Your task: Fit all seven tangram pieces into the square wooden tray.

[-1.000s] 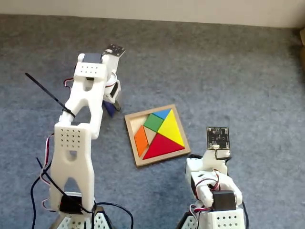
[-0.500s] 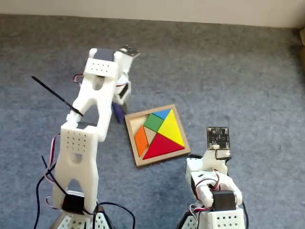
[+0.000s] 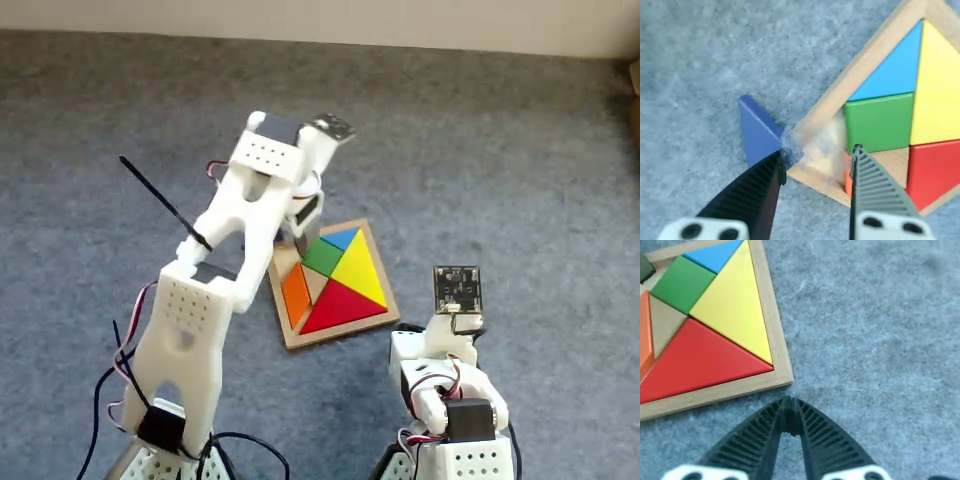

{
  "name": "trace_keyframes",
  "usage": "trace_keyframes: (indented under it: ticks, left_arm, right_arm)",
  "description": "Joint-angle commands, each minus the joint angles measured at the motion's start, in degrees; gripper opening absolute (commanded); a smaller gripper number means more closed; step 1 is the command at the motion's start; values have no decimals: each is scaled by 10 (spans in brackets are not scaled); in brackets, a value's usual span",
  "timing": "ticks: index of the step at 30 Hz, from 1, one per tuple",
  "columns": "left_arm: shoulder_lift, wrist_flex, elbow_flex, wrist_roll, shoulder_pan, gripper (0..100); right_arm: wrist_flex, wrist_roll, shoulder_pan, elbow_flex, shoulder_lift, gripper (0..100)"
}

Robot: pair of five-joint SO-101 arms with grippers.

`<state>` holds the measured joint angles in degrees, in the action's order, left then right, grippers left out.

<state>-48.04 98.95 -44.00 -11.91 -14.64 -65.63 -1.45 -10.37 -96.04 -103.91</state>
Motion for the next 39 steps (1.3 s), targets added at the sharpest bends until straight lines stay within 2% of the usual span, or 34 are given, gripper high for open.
trace_keyframes:
  ticks: [1, 12, 19, 24, 31, 39]
  left_arm:
    - [37, 7, 0, -3, -14, 211]
    - [44, 8, -2, -3, -7, 211]
    - [65, 3, -11, -6, 49, 211]
    - [34, 3, -12, -7, 78, 211]
    - [-28, -31, -12, -6, 77, 211]
    - [-34, -35, -12, -4, 63, 211]
  right_arm:
    - [-2, -2, 6, -51, -9, 4]
    - [-2, -2, 6, -51, -9, 4]
    - [-2, -2, 6, -51, -9, 4]
    - [-2, -2, 6, -51, -9, 4]
    - [-2, -2, 6, -51, -9, 4]
    - [-2, -2, 6, -51, -9, 4]
